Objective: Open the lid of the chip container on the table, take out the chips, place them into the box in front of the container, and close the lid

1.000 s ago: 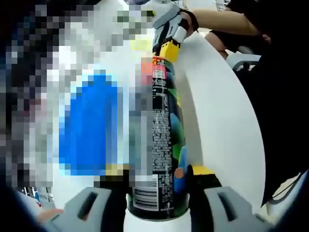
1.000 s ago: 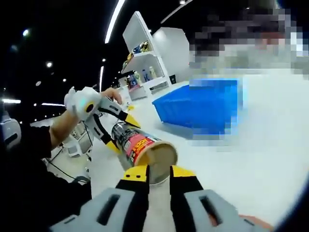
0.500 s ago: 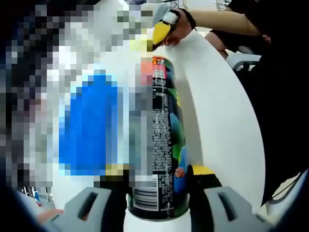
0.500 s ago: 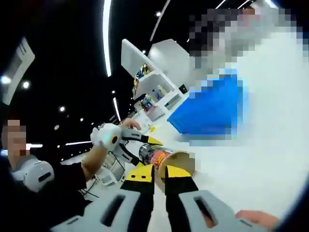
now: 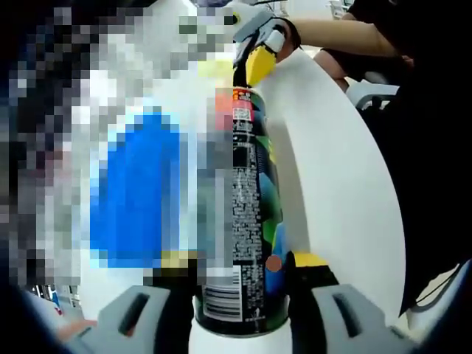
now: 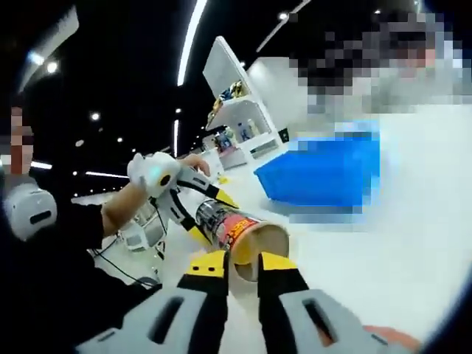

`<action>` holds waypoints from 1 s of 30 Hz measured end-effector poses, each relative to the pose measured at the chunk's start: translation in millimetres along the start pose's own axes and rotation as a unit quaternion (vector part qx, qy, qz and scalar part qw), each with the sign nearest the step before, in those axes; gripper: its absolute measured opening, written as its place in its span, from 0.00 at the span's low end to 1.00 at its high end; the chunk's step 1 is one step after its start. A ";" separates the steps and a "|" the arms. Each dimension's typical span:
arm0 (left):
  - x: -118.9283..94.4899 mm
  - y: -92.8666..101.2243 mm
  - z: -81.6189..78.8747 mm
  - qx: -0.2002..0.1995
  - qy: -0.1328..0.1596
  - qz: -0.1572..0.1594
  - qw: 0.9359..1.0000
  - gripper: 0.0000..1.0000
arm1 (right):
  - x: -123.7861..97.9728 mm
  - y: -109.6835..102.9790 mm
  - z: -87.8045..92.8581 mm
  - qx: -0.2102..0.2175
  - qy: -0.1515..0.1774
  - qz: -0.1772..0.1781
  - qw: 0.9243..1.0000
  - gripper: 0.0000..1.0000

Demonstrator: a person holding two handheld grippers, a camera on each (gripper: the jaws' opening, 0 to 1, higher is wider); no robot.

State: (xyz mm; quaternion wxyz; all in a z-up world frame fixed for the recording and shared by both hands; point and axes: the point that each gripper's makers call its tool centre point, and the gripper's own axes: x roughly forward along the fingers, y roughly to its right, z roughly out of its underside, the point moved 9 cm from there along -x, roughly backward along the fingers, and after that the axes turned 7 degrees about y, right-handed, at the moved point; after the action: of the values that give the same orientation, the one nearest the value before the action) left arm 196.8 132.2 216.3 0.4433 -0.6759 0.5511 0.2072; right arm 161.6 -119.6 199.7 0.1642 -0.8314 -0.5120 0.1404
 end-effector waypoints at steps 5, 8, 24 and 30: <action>2.1 2.5 -4.1 0.005 0.008 0.000 1.000 0.50 | 14.4 -9.8 0.7 -0.054 -0.002 0.008 0.999 0.08; 1.3 2.4 -3.7 0.004 0.003 -0.002 1.000 0.50 | 11.9 -6.2 -2.0 -0.064 -0.006 0.004 0.998 0.07; 4.2 1.1 -10.9 0.014 0.002 -0.019 1.000 0.50 | 1.8 1.3 -23.1 0.019 0.000 -0.022 1.000 0.01; -0.3 2.1 -13.1 -0.045 0.071 -0.025 0.996 0.50 | 5.4 -13.6 -69.3 0.015 -0.005 -0.015 1.000 0.00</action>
State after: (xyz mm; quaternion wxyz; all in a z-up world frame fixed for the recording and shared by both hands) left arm 192.1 121.6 222.5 0.3769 -0.7220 0.5540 0.1724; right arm 180.9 -118.0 267.9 0.1765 -0.8203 -0.5231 0.1495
